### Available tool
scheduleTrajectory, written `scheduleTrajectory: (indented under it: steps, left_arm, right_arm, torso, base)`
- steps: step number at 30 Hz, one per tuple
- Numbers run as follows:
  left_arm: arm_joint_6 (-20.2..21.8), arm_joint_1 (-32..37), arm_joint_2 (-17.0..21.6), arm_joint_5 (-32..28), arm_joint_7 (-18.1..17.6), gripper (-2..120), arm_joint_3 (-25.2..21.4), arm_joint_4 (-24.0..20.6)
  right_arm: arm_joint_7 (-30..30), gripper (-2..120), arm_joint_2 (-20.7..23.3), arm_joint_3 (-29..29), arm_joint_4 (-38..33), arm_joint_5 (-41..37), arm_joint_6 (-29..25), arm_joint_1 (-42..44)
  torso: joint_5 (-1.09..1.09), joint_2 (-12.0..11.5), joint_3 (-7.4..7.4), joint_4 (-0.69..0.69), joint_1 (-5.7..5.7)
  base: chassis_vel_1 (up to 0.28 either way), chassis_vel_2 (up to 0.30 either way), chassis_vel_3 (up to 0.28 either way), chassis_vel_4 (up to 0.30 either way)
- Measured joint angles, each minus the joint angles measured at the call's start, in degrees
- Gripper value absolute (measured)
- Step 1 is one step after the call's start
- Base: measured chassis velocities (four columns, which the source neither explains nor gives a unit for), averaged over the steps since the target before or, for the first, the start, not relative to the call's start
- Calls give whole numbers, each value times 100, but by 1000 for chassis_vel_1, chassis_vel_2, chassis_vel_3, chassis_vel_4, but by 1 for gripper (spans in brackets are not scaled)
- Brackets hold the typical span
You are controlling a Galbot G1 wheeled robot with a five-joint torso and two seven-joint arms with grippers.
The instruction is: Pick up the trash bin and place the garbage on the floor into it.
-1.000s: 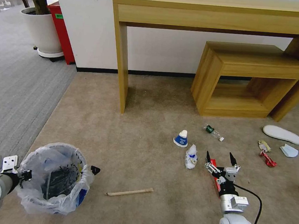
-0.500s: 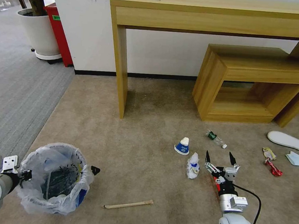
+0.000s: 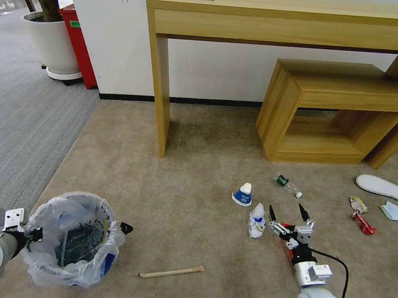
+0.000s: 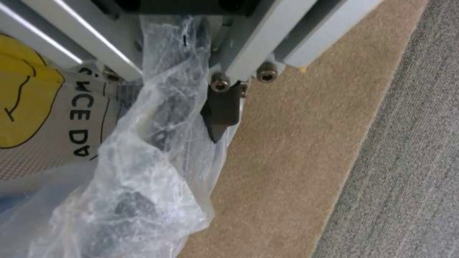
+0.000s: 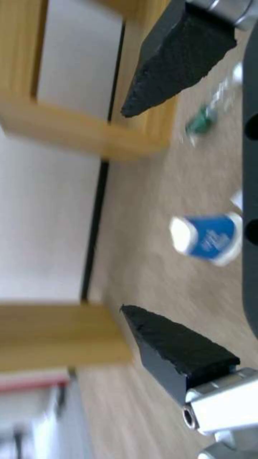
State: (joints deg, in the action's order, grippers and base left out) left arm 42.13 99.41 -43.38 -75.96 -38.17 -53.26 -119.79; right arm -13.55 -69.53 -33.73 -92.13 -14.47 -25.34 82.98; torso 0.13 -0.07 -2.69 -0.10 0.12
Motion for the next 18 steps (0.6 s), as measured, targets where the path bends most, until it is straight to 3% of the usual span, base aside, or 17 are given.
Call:
scheduleTrajectory:
  steps: [1,2,4,6,8,11,18]
  left_arm:
    - [0,3,-23,27,15,0,8,2]
    - [0,3,-23,27,15,0,8,2]
    - [0,23,-56,78,37,0,32,3]
    - [0,27,-63,87,40,0,37,3]
    - [0,40,-89,117,51,0,48,0]
    - [0,46,-89,124,48,0,48,-4]
    - [0,60,-82,129,50,0,49,-19]
  right_arm:
    - [-475,100,176,-39,113,-137,-129,12]
    - [-475,100,176,-39,113,-137,-129,12]
    - [-1361,100,515,-106,315,-334,-376,35]
    - [-1560,100,609,-115,364,-366,-425,48]
    - [-2293,94,968,-175,625,-396,-697,56]
    - [-2610,89,1151,-217,810,-288,-871,33]
    - [-3062,96,1437,-233,1073,1,-1081,-85]
  torso:
    - [0,0,0,0,0]
    - [0,0,0,0,0]
    - [0,0,0,0,0]
    - [1,0,0,0,0]
    - [-1,0,1,0,0]
    - [0,0,0,0,0]
    - [0,0,0,0,0]
  base:
    - [0,0,0,0]
    - [0,0,0,0]
    - [0,0,0,0]
    - [0,0,0,0]
    - [0,0,0,0]
    - [0,0,0,0]
    - [0,0,0,0]
